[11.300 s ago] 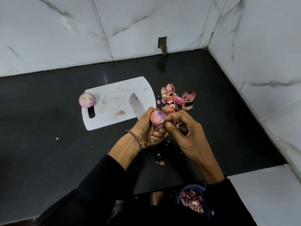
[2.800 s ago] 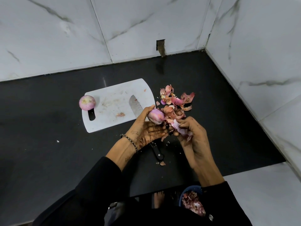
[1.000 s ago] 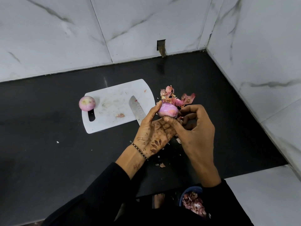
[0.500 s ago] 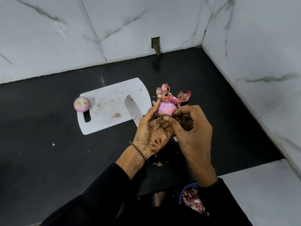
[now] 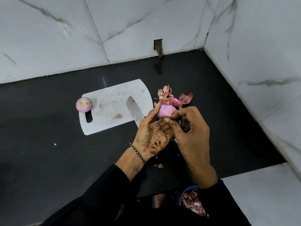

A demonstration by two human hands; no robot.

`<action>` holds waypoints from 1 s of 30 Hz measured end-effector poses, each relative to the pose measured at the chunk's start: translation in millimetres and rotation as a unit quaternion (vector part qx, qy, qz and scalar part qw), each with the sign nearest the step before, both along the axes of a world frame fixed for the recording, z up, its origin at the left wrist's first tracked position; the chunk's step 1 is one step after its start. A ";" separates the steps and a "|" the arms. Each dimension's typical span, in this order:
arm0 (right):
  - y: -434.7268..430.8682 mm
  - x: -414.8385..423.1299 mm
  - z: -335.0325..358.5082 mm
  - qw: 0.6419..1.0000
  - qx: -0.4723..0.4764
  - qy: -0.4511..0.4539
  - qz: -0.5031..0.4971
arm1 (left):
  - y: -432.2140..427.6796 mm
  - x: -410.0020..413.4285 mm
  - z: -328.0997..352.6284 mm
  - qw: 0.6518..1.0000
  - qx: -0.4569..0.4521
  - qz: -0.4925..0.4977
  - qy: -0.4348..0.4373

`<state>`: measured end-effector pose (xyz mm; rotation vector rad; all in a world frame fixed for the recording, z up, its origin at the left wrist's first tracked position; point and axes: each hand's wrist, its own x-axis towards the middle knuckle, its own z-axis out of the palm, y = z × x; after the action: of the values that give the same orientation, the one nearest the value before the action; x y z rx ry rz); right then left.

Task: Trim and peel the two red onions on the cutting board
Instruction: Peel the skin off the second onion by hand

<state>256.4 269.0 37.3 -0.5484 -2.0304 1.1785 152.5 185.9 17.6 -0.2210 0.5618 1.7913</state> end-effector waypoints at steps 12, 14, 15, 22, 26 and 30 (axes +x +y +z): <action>-1.8 2.9 7.8 1.000 -0.018 -0.021 -0.013 | 0.3 2.0 -0.5 0.999 0.012 0.013 -0.045; -1.7 3.8 7.3 1.000 -0.007 -0.021 -0.014 | -1.6 1.6 -0.1 0.999 0.015 0.007 -0.039; -1.5 4.5 7.0 1.000 0.001 -0.020 -0.016 | -2.7 1.4 0.3 0.999 0.012 0.005 -0.034; 0.1 6.0 4.6 0.999 0.043 0.007 -0.017 | -6.3 -2.1 3.4 1.000 0.009 0.012 -0.011; 1.6 6.4 3.7 0.998 0.064 0.005 -0.022 | -9.0 -1.7 6.3 0.999 -0.015 0.023 0.028; -0.7 6.9 4.0 0.997 0.070 -0.010 -0.025 | -11.5 -0.4 11.2 0.995 -0.042 0.026 0.088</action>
<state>263.3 268.3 41.3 -0.5400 -2.0849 0.9960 152.1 174.4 28.8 -0.1366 0.7630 1.8511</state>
